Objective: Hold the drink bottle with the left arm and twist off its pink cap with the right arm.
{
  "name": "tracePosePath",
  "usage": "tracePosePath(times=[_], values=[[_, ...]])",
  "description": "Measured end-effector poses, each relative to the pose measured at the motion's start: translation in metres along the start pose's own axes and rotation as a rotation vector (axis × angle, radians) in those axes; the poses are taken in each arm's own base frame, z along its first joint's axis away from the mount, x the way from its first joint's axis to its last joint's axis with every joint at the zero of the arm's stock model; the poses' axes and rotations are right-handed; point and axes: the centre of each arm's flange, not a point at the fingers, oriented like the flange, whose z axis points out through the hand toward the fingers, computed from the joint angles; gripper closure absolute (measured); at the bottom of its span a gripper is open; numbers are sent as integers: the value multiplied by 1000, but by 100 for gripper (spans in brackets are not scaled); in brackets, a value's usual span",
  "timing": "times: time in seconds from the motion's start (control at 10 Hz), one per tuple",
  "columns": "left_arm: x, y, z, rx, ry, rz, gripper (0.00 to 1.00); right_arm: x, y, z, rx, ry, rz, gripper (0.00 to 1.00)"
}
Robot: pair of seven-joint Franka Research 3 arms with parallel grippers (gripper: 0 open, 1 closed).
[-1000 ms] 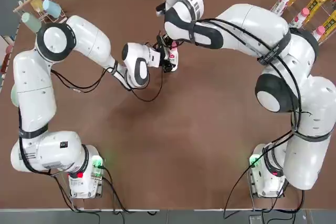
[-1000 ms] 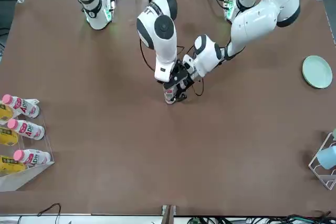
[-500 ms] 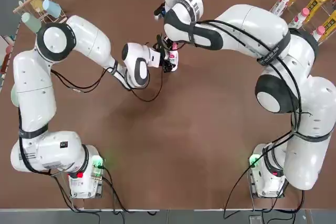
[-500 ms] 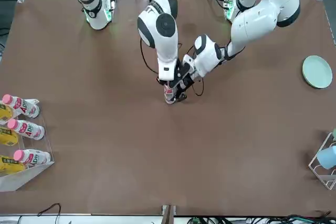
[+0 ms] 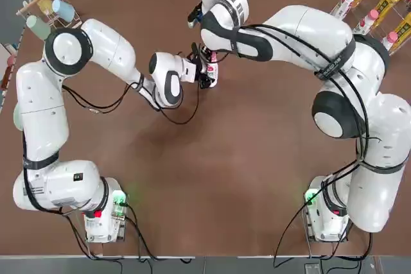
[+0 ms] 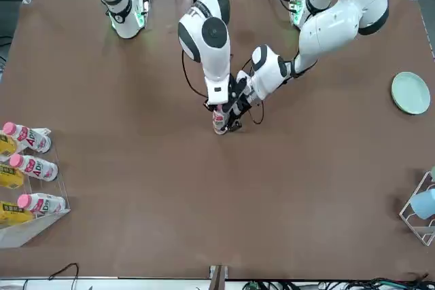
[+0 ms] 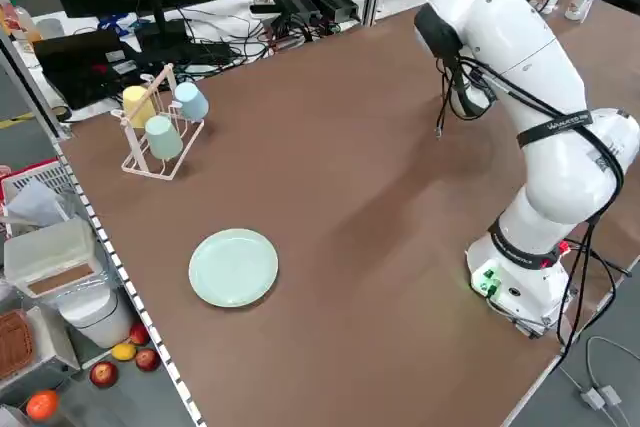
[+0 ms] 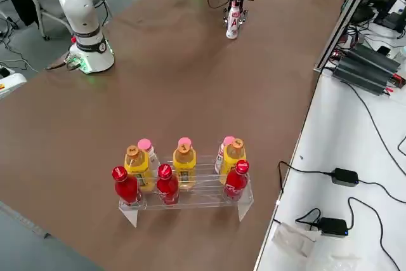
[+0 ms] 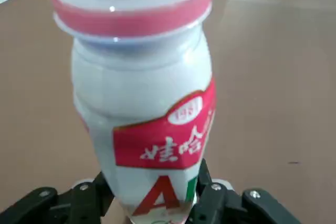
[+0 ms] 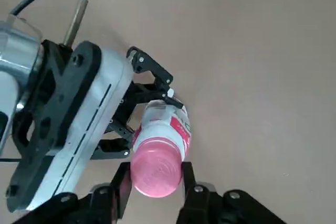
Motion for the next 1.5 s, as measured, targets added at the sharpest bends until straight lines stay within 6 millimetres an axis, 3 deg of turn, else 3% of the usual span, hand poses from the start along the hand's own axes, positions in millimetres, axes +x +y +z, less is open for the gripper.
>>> tracePosePath(times=[0.9,1.5], values=[[0,0,0,0,0,-1,38,1,0,-1,-4,9,-242,56],[0,0,0,0,0,-1,38,1,0,-2,-4,12,-258,56]])
